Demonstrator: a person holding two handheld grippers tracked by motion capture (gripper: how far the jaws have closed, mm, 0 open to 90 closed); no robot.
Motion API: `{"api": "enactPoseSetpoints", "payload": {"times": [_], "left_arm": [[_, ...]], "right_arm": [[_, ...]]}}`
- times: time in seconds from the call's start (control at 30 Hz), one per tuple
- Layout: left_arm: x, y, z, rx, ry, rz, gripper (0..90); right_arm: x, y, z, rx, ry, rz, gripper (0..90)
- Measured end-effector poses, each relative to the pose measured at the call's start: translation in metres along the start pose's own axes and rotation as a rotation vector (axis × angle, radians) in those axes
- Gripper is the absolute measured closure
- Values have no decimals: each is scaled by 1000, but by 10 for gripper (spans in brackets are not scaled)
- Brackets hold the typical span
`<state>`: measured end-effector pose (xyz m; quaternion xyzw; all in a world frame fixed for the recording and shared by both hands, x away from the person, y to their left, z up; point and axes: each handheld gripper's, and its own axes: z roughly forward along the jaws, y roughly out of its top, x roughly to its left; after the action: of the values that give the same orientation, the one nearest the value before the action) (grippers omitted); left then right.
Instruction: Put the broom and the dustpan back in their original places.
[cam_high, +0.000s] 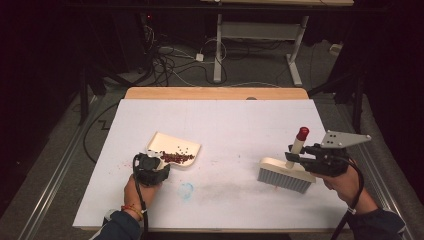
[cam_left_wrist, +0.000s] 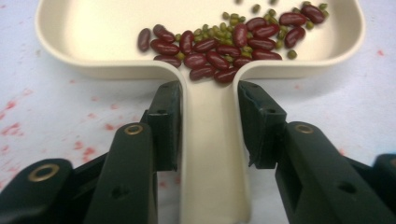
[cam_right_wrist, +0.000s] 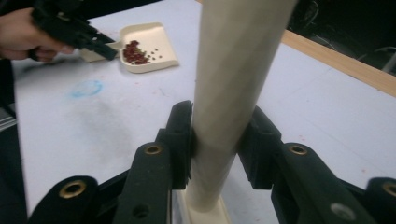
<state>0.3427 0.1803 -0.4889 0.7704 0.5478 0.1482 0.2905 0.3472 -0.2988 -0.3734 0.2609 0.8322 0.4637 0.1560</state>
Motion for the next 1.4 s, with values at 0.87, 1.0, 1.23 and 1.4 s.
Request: {"api": "enactPoseSetpoints", "payload": {"times": [0.87,1.0,1.23,1.4], "left_arm": [[6,-32,-46,-219,-67,369,195],[7,-41,-49,-215,-87,397,195],[7,-46,-50,-213,-92,401,195],[8,-47,-49,-217,-104,395,195]], "right_arm": [[-75,-3,92,153,-316,255,553],[-74,-2,99,129,-333,251,479],[-71,4,106,66,-382,236,414],[-66,5,111,66,-404,214,385]]}}
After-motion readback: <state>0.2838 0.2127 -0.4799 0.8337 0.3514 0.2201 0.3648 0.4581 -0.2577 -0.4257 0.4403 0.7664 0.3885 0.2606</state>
